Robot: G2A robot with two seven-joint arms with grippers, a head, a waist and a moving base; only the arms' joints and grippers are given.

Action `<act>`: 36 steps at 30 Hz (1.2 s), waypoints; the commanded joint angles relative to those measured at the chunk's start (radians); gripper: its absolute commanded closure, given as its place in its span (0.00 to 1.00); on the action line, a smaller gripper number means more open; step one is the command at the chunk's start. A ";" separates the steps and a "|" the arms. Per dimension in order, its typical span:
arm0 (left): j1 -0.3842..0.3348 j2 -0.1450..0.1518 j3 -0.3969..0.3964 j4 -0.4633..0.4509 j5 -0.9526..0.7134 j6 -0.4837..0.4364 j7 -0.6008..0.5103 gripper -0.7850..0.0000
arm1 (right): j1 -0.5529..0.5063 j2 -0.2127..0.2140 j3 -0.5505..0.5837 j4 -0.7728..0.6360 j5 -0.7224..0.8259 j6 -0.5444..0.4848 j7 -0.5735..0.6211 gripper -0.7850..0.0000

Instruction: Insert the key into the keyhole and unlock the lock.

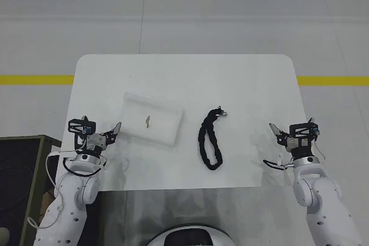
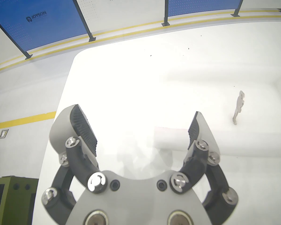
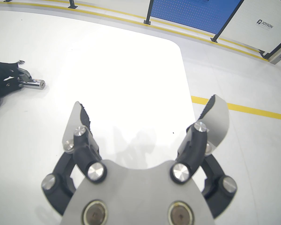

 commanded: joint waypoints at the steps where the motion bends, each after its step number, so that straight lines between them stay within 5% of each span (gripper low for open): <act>1: 0.000 0.000 0.000 0.000 0.000 0.000 0.000 0.00 | 0.000 0.000 0.000 0.000 0.000 0.000 0.000 0.00; 10: 0.000 0.000 0.001 0.001 -0.002 -0.005 -0.005 0.00 | 0.000 0.000 0.000 0.000 0.000 0.000 0.000 0.00; 15: -0.079 0.005 -0.052 -0.081 -0.147 -0.094 -0.211 0.00 | 0.000 0.000 0.000 0.000 0.000 0.000 0.000 0.00; 19: -0.231 0.014 -0.116 -0.145 -0.442 -0.143 -0.583 0.00 | 0.000 0.000 0.000 0.000 0.000 0.000 0.000 0.00; 22: -0.408 0.027 -0.150 -0.119 -0.706 -0.099 -0.975 0.00 | 0.000 0.000 0.000 0.000 0.000 0.000 0.000 0.00; 27: -0.756 0.052 -0.058 0.127 -0.874 0.006 -1.484 0.00 | 0.000 0.000 0.000 0.000 0.000 0.000 0.000 0.00; 31: -0.904 0.048 0.127 0.317 -0.805 0.022 -1.536 0.00 | 0.000 0.000 0.000 0.000 0.000 0.000 0.000 0.00; 36: -0.954 0.034 0.278 0.401 -0.791 -0.002 -1.509 0.00 | 0.000 0.000 0.000 0.000 0.000 0.000 0.000 0.00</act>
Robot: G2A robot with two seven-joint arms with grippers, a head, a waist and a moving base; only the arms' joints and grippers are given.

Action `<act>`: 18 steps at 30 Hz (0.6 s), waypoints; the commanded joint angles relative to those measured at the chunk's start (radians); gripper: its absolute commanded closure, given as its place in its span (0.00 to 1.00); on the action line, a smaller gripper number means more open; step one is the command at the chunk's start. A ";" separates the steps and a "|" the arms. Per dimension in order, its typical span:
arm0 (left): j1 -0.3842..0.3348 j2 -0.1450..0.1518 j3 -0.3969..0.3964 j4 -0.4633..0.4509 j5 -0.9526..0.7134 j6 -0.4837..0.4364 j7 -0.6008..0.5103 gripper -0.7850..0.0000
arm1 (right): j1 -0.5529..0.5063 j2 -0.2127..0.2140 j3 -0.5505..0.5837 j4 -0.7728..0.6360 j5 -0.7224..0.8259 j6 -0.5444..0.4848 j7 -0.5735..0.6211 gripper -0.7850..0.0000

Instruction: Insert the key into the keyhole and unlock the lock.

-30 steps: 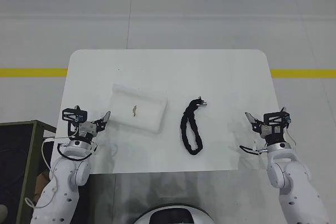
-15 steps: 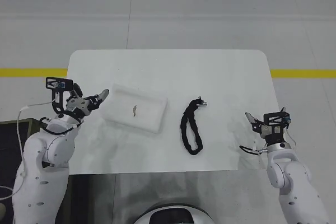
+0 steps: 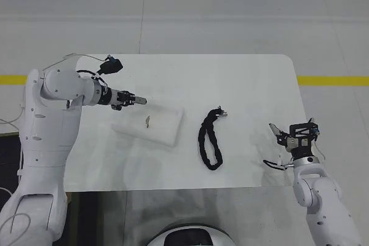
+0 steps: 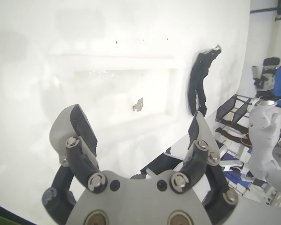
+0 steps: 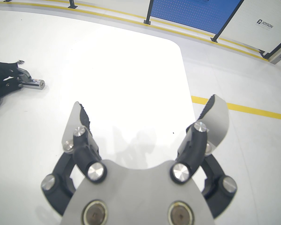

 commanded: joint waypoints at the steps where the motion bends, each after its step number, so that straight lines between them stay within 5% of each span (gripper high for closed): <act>1: 0.003 -0.003 0.020 0.005 -0.014 -0.002 0.044 0.00 | 0.000 0.000 0.000 0.000 0.000 0.000 0.000 0.00; 15: 0.006 -0.003 0.017 0.004 -0.022 0.001 0.052 0.00 | 0.000 0.000 0.000 0.000 0.000 0.000 0.000 0.00; 18: 0.030 0.001 0.050 -0.052 0.083 -0.028 0.081 0.00 | 0.000 0.000 0.000 0.000 0.000 0.000 0.000 0.00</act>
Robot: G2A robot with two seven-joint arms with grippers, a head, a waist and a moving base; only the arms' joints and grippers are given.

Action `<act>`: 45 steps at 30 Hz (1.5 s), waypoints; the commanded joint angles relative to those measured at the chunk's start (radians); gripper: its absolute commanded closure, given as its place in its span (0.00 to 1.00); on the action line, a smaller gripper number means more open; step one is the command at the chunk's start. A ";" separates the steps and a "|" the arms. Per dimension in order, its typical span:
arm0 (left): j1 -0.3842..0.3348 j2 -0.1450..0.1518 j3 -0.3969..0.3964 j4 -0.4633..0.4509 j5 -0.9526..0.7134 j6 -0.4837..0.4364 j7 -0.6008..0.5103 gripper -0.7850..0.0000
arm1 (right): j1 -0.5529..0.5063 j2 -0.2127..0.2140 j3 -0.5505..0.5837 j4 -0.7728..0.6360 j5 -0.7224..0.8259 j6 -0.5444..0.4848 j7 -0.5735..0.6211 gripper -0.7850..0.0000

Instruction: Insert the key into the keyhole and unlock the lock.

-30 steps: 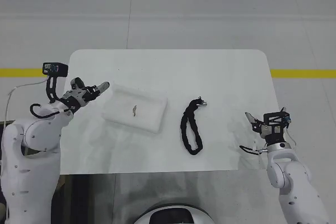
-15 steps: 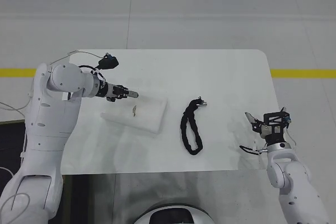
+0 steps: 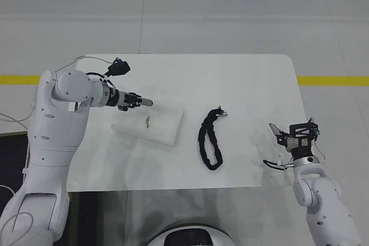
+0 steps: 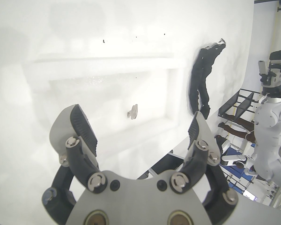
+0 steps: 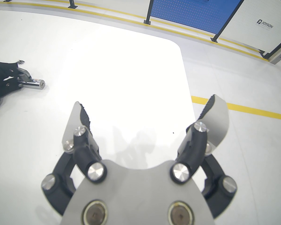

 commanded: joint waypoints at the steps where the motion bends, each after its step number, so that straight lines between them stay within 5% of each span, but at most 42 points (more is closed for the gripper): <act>1: 0.008 0.002 0.031 -0.038 0.092 -0.027 -0.001 0.00 | 0.000 0.000 0.000 0.000 0.000 0.000 0.000 0.00; 10: -0.183 -0.013 0.288 0.164 -0.020 -0.135 -0.072 0.01 | 0.000 0.000 0.000 0.000 0.000 0.000 0.000 0.00; 12: -0.216 -0.012 0.338 0.204 -0.065 -0.146 -0.072 0.30 | 0.000 0.000 0.000 0.000 0.000 0.000 0.000 0.00; 13: -0.234 -0.011 0.363 0.216 -0.063 -0.143 -0.072 0.33 | 0.000 0.000 0.000 0.000 0.000 0.000 0.000 0.00; 14: -0.247 -0.010 0.389 0.222 -0.061 -0.138 -0.072 0.52 | 0.000 0.000 0.000 0.000 0.000 0.000 0.000 0.00; 15: -0.258 -0.009 0.414 0.227 -0.063 -0.134 -0.072 0.57 | 0.000 0.000 0.000 0.000 0.000 0.000 0.000 0.00; 21: -0.308 0.003 0.507 0.262 -0.092 -0.111 -0.072 0.72 | 0.000 0.000 0.000 0.000 0.000 0.000 0.000 0.00; 26: -0.332 0.011 0.562 0.292 -0.138 -0.103 -0.072 0.75 | 0.000 0.000 0.000 0.000 0.000 0.000 0.000 0.00; 32: -0.362 0.017 0.624 0.302 -0.165 -0.093 -0.072 1.00 | 0.000 0.000 0.000 0.000 0.000 0.000 0.000 0.00; 45: -0.424 0.063 0.668 0.214 -0.143 -0.002 -0.072 1.00 | 0.000 0.000 0.000 0.000 0.000 0.000 0.000 0.00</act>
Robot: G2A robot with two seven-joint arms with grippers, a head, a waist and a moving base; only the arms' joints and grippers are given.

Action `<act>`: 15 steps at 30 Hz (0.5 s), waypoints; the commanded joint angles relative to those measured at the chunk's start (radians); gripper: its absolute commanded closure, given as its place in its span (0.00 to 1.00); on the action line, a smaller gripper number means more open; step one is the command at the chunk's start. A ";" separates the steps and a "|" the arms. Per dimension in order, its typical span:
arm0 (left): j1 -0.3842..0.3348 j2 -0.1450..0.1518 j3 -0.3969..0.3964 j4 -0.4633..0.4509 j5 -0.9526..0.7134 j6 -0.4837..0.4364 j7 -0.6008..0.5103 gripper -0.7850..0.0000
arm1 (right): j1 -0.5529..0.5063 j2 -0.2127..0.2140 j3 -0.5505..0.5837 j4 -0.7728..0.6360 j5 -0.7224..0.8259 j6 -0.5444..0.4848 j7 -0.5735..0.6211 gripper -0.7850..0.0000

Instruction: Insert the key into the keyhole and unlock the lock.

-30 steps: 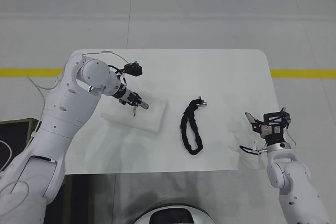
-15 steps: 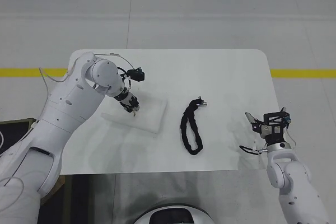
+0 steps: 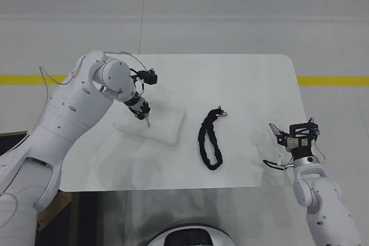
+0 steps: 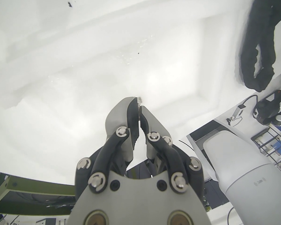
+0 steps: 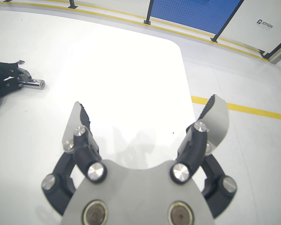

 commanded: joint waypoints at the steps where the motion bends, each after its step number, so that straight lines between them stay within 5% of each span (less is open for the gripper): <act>1: -0.007 0.015 0.000 -0.033 0.000 0.026 0.000 1.00 | 0.000 0.000 0.000 0.000 0.000 0.000 0.000 0.00; 8: -0.033 0.076 -0.027 -0.137 -0.001 0.128 0.000 1.00 | 0.000 0.000 0.000 0.000 0.000 0.000 0.000 0.00; 12: 0.049 0.116 -0.193 -0.187 -0.138 0.112 0.105 1.00 | 0.000 0.000 0.000 0.000 0.000 0.000 0.000 0.00; 15: 0.158 0.144 -0.332 -0.190 -0.330 -0.021 0.191 1.00 | 0.000 0.000 0.000 0.000 0.000 0.000 0.000 0.00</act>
